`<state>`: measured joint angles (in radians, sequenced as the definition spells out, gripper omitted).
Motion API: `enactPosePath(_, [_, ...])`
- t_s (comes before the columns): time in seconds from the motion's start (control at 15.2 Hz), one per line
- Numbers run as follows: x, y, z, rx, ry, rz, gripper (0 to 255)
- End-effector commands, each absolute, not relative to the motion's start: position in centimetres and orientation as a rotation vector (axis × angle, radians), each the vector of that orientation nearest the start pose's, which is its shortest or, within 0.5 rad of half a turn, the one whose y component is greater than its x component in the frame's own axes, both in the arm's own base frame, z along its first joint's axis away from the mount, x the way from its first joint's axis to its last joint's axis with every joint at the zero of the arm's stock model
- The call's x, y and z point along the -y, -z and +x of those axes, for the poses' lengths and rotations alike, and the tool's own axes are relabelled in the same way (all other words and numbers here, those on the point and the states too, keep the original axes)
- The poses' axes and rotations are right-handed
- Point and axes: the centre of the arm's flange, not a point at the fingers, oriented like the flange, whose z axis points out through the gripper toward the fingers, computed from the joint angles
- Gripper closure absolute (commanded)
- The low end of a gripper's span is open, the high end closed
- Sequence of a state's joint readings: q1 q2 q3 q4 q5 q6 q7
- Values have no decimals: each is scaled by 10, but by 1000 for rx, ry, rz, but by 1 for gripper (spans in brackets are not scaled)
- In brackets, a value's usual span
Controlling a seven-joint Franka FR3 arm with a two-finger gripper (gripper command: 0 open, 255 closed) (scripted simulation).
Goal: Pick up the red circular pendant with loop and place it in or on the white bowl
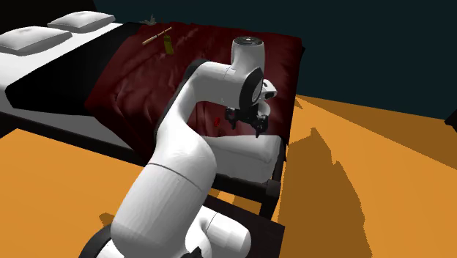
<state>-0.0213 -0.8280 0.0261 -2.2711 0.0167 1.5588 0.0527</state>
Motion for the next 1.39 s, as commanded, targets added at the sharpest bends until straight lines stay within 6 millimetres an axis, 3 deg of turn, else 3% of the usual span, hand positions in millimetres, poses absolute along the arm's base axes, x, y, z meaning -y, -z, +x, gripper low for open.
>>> enactPosePath(0.0, [-7, -642, 293, -85, 181, -3135, 0])
enactPosePath(0.86, [-159, -633, 402, -187, -128, -3142, 0])
enactPosePath(1.32, [-163, -601, 403, -190, -136, -3142, 0])
